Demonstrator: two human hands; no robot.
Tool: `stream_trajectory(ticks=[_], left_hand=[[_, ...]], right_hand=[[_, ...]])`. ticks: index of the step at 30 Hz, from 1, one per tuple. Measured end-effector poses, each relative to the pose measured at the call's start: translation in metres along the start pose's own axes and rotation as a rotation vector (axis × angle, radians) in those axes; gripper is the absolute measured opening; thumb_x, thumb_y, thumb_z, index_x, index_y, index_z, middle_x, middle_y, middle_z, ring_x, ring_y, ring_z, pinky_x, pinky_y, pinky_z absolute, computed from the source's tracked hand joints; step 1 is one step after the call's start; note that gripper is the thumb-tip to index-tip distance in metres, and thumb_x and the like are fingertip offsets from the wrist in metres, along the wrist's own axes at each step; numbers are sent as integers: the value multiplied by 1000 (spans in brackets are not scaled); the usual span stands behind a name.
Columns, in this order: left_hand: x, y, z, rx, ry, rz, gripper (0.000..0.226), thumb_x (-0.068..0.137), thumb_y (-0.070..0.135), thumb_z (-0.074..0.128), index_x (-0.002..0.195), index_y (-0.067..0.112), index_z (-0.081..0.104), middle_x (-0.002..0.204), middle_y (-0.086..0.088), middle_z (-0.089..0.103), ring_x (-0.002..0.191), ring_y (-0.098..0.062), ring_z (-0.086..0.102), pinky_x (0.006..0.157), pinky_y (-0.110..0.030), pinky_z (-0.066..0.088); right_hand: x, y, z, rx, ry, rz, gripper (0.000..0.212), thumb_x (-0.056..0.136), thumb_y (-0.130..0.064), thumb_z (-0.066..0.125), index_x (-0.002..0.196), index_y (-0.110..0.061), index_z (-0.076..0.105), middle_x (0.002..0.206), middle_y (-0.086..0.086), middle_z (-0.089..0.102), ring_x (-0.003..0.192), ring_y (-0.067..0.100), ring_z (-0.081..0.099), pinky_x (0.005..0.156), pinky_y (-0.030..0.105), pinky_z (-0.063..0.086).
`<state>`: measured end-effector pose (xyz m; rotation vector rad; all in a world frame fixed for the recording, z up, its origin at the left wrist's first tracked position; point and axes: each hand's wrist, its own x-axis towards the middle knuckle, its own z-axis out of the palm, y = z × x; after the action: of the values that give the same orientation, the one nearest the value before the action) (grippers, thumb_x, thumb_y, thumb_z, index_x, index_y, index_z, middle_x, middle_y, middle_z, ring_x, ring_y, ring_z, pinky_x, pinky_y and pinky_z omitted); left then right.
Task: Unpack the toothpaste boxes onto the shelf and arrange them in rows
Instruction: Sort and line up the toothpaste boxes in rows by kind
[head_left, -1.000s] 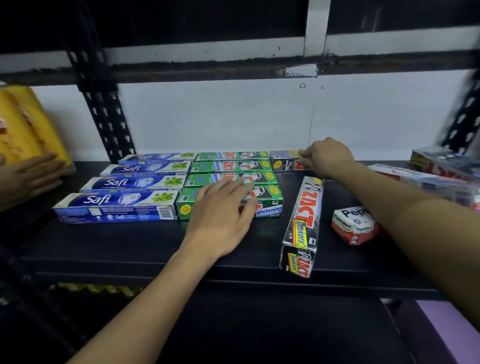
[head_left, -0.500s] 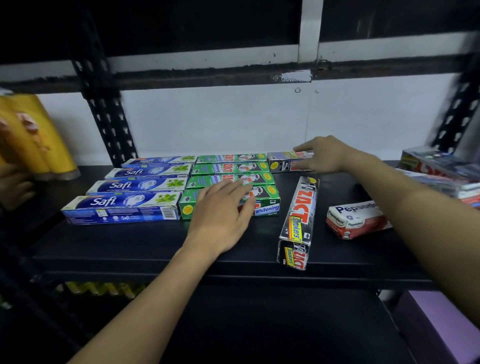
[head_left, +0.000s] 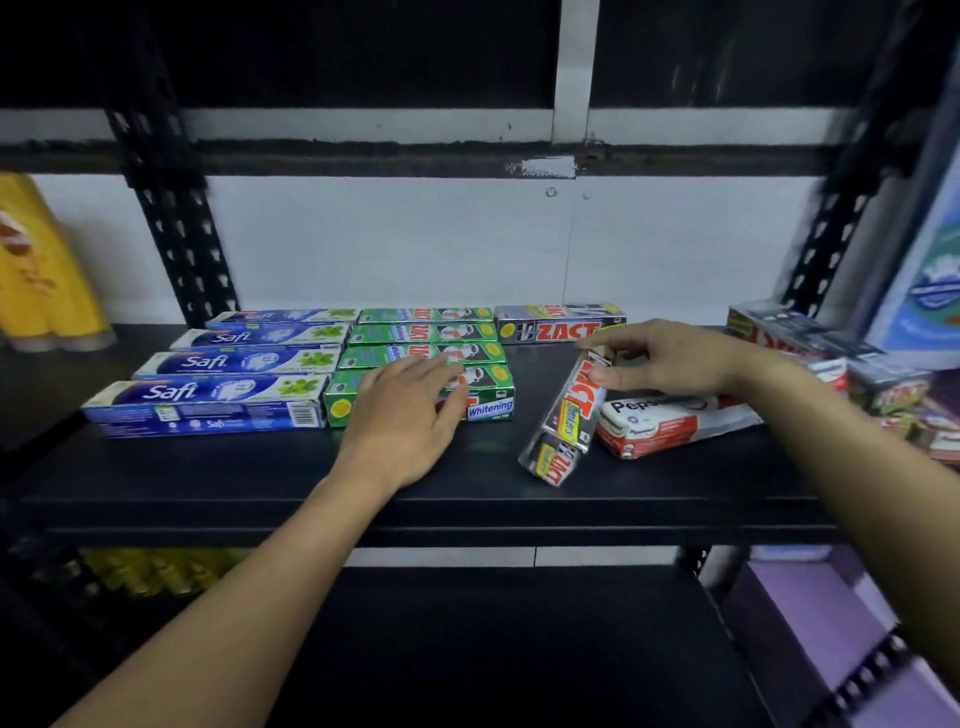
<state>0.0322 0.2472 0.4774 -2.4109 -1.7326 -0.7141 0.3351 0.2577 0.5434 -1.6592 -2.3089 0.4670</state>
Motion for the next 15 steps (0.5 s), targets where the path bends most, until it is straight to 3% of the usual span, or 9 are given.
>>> stream_trajectory(ticks=[4, 9, 13, 15], left_hand=[[-1, 1, -1, -2, -4, -1, 46, 104, 48, 30, 144, 34, 48, 154, 14, 39, 146, -14, 28, 116, -38, 16], [-1, 1, 0, 6, -9, -2, 46, 104, 48, 29, 144, 33, 47, 154, 13, 39, 146, -14, 27, 117, -38, 15], [-1, 1, -1, 9, -11, 0, 47, 104, 48, 29, 145, 33, 47, 155, 13, 39, 146, -14, 27, 117, -37, 15], [-1, 0, 0, 2, -8, 2, 47, 104, 48, 28, 144, 33, 48, 154, 13, 39, 146, -15, 27, 117, -38, 15]], right_hand=[[-1, 8, -4, -191, 109, 59, 69, 82, -69, 52, 143, -39, 45, 142, -3, 54, 127, 21, 51, 105, 32, 37], [-7, 1, -1, -130, -1, -95, 60, 82, -58, 64, 139, -48, 47, 151, -16, 40, 139, 6, 35, 116, 31, 27], [3, 5, 1, -144, 138, -90, 41, 85, -47, 69, 125, -41, 62, 127, -15, 63, 120, 11, 54, 100, 34, 43], [5, 11, -1, -167, 187, -52, 35, 86, -43, 70, 121, -36, 66, 105, -18, 64, 101, 11, 55, 84, 27, 41]])
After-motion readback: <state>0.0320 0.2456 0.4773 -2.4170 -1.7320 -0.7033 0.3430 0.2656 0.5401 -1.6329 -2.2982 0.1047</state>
